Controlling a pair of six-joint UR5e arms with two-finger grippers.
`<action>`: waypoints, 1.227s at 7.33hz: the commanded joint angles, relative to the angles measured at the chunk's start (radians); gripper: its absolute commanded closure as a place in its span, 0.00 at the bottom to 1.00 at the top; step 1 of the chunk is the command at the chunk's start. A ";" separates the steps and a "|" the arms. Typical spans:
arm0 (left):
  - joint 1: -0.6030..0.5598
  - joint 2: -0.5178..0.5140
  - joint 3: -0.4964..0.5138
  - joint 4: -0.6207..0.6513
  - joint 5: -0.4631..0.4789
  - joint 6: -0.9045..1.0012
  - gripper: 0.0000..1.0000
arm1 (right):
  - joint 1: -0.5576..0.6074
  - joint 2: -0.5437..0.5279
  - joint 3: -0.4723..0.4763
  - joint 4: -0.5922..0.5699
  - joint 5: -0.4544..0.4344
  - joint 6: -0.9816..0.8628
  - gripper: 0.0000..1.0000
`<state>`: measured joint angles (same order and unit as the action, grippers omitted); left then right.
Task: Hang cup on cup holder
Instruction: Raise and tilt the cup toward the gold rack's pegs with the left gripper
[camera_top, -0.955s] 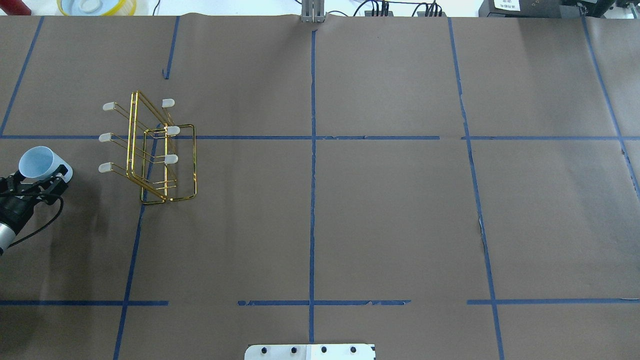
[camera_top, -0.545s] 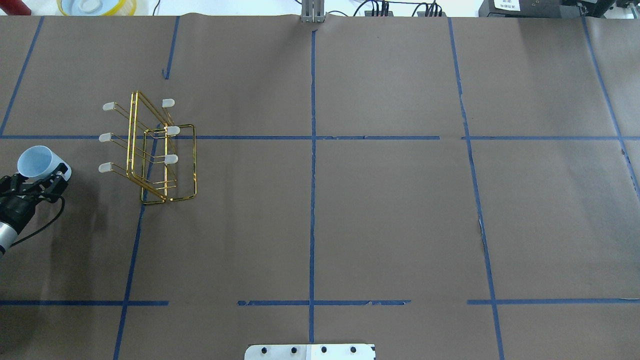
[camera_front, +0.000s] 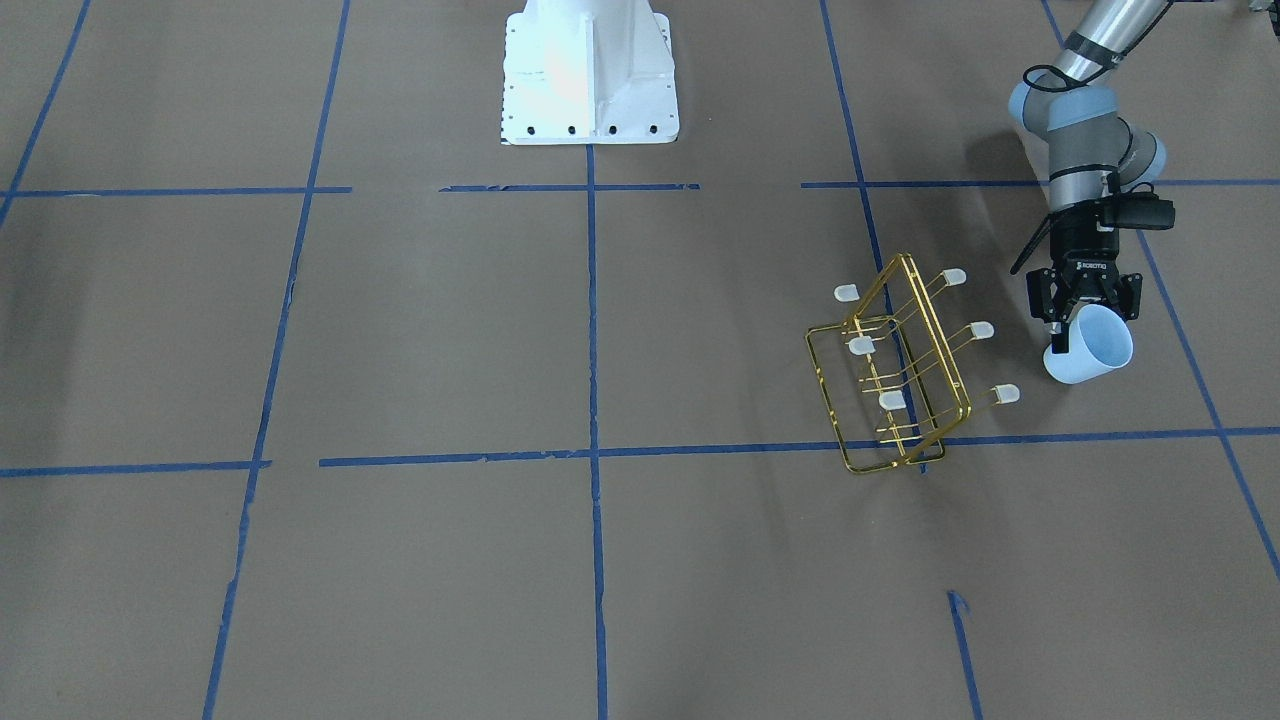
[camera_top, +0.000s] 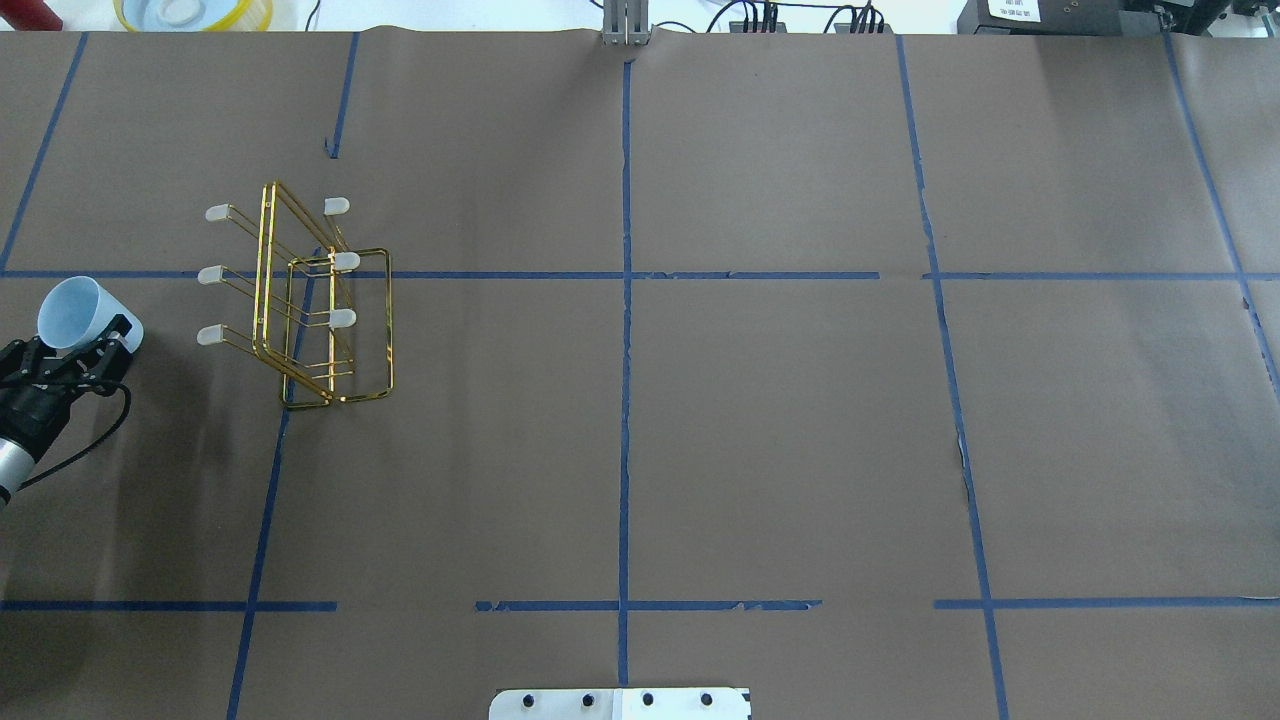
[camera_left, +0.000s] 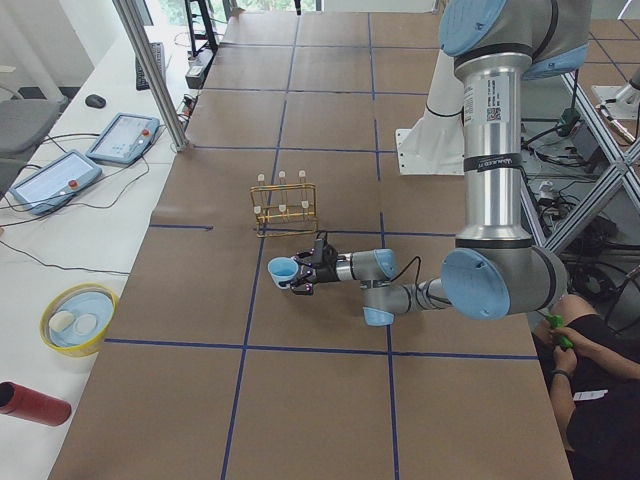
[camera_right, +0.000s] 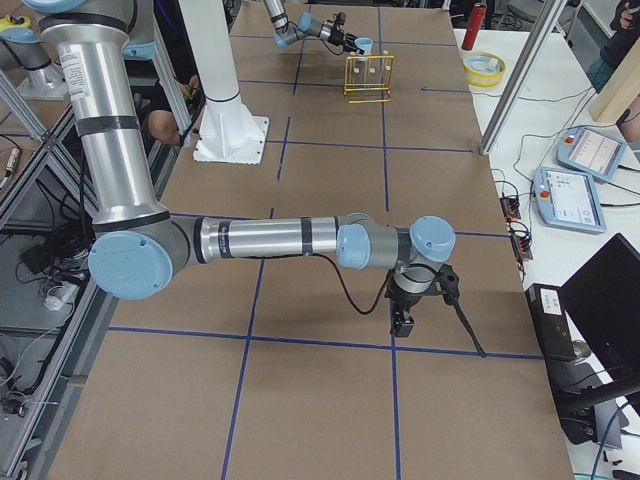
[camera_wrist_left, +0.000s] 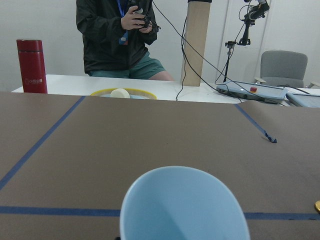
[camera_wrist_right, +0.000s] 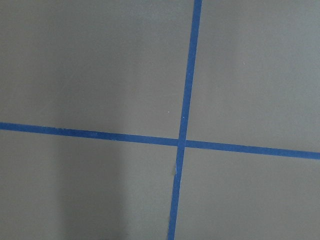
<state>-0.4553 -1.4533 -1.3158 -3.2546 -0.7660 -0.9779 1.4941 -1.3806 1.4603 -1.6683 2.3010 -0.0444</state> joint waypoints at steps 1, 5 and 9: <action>-0.005 0.039 -0.110 0.059 0.004 0.247 0.62 | 0.000 0.000 0.000 -0.001 0.000 0.001 0.00; 0.013 0.088 -0.348 0.445 0.202 0.562 0.67 | -0.002 0.000 0.000 -0.001 0.000 0.001 0.00; 0.156 0.094 -0.493 0.718 0.587 1.064 0.68 | 0.000 0.000 0.000 -0.001 0.000 0.001 0.00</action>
<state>-0.3493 -1.3596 -1.7810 -2.6119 -0.3121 -0.0749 1.4940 -1.3806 1.4603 -1.6690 2.3010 -0.0431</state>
